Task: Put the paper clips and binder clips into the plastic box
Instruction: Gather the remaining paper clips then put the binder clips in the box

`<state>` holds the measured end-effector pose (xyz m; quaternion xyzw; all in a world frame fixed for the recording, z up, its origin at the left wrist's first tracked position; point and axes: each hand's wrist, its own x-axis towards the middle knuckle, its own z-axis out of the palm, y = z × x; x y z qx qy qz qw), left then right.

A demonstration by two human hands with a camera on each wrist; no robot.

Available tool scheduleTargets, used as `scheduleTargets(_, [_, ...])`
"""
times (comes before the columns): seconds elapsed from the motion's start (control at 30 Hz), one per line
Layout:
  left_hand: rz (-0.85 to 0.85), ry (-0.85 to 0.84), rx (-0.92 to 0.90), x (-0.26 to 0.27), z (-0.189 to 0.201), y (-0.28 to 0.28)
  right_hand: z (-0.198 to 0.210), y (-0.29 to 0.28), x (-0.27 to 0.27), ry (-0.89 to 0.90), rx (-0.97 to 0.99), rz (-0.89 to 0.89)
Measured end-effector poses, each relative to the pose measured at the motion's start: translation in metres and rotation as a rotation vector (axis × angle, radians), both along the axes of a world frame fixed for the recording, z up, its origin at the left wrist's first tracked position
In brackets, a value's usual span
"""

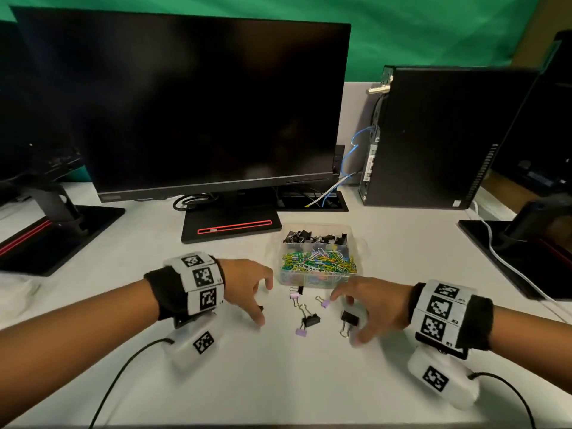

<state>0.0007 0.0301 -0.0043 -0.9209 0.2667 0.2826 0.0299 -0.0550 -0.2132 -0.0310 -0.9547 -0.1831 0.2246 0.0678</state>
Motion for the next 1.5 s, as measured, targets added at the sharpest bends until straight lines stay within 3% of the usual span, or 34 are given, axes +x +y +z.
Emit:
scheduleTargets(0.27, [0.167, 0.052, -0.225, -0.006, -0.027, -0.012, -0.012, 0.035, 0.0, 0.07, 0.164, -0.189])
scheduleTargets(0.6, [-0.083, -0.048, -0.222, -0.009, -0.028, -0.027, -0.016, 0.064, 0.003, -0.126, 0.162, -0.012])
scheduleTargets(0.9, [-0.067, -0.107, -0.246, -0.007, -0.033, -0.029, -0.021, 0.055, 0.004, -0.114, 0.162, 0.01])
scheduleTargets(1.17, [-0.04, -0.094, -0.264, -0.011, -0.025, -0.029, -0.004, 0.041, 0.007, 0.077, 0.283, -0.148])
scheduleTargets(1.37, [-0.001, -0.016, -0.369, 0.001, -0.014, -0.014, 0.04, 0.025, 0.038, -0.026, 0.404, -0.324])
scheduleTargets(1.5, [-0.009, 0.004, -0.346, 0.002, -0.018, -0.01, 0.054, 0.013, 0.079, -0.144, 0.453, -0.464])
